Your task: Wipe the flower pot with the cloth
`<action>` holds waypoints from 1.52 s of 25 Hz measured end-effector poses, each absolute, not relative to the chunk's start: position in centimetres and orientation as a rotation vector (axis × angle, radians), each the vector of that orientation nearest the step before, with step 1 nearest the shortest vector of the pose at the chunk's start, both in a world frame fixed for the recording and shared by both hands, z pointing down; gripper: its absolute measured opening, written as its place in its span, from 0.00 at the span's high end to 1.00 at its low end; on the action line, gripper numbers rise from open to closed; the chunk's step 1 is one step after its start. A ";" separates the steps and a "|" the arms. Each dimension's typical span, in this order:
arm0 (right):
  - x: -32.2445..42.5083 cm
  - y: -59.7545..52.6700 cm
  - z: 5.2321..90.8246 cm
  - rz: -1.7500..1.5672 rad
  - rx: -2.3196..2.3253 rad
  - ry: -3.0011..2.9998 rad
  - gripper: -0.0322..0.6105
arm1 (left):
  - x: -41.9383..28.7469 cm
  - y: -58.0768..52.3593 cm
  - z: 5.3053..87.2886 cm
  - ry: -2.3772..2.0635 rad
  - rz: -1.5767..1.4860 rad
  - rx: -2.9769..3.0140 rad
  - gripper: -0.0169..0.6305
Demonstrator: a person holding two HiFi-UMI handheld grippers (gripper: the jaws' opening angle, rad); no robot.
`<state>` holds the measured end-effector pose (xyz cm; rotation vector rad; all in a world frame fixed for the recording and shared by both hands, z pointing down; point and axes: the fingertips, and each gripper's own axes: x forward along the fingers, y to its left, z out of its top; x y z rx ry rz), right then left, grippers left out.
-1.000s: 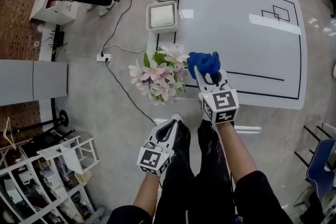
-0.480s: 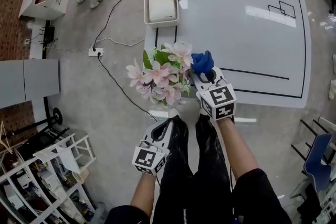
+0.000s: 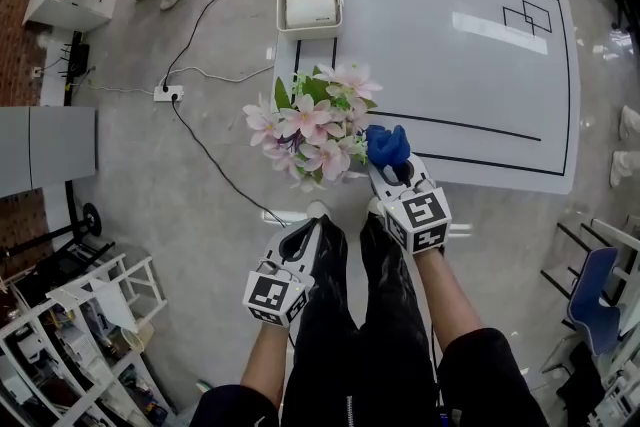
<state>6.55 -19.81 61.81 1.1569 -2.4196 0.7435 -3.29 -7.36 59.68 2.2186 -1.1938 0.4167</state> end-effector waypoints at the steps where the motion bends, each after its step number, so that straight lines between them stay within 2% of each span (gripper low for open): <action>1: 6.2 -19.2 61.9 0.742 1.158 -2.418 0.79 | -3.6 -7.0 59.7 -1.193 0.414 2.217 0.96; 11: 1.9 -11.2 63.3 0.777 1.118 -2.347 0.79 | -8.0 -4.3 60.2 -1.242 0.335 2.172 0.96; 17: -6.2 -7.0 62.8 0.731 0.950 -2.384 0.79 | -13.9 -3.7 60.8 -1.333 0.275 2.120 0.96; 23: -13.2 -12.8 58.2 0.382 1.088 -2.409 0.79 | -20.7 -3.1 61.7 -1.421 0.217 2.037 0.96; 29: -17.0 -19.1 56.4 0.162 1.326 -2.278 0.79 | -23.8 -3.1 62.5 -1.410 0.185 2.011 0.96; 38: -15.3 -25.3 58.1 0.152 1.607 -1.996 0.79 | -26.0 -4.2 62.5 -1.324 0.161 2.040 0.96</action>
